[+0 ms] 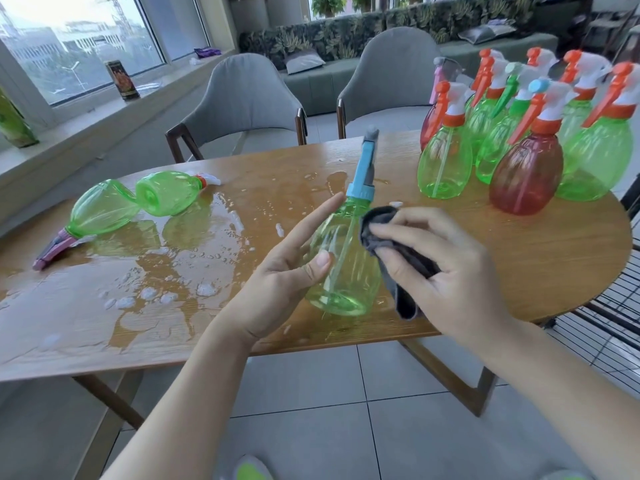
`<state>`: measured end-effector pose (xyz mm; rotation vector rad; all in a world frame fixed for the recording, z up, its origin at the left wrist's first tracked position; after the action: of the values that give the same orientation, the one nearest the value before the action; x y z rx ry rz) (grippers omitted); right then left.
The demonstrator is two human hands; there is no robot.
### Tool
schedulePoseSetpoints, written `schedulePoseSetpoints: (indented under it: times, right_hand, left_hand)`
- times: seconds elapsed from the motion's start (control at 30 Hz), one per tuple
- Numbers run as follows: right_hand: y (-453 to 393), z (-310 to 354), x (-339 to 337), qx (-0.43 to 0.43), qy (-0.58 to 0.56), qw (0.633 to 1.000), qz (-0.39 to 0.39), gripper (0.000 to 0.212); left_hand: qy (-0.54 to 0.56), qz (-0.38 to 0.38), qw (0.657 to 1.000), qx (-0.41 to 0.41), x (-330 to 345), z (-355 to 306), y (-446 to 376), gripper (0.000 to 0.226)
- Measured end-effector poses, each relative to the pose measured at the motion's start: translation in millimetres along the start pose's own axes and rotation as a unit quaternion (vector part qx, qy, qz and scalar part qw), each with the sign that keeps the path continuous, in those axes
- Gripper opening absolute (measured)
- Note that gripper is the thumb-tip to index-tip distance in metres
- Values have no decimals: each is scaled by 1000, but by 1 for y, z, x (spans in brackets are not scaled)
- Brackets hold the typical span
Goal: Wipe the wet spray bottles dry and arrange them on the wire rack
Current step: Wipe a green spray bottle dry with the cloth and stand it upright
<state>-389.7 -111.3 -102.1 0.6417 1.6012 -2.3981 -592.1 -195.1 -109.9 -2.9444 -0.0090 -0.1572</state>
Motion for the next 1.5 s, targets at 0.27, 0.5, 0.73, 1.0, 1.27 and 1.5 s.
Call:
schedulePoseSetpoints:
  times: [0.27,0.5,0.73,1.0,1.27,1.5]
  right_hand:
    - [-1,2,1,22,-12,1000,1,22]
    - [6,6,9,-40,-29,998,36,20]
    - [21,14,18,-150,-1,984,100,20]
    - [17,13,16,-186,42,977,90,24]
    - [-14,3,12,-3,21,1000,-23,25]
    - [-3,8,14,20,7,1000,-22,23]
  left_hand:
    - [5,-26,1000,6,4,-4,0,47]
    - [-10,-70,997,19,3,1,-2,48]
    - [-9,-121,992,29,3,3,-4,43]
    - [40,-63,997,13,1,0,2,49]
    - [16,-42,999,13,-12,2,4,67]
    - [42,-37,998,5,-9,0,5,61]
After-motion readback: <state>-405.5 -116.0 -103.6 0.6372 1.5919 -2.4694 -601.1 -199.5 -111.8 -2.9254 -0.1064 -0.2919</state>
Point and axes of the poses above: each hand's wrist, its own y-axis away from the middle knuckle, its own x-axis out of the palm, z = x × y, the point moved 2 cm from there along -y, towards the middle knuckle, and after that the axes turned 10 degrees about y, right-handed, at the moved point
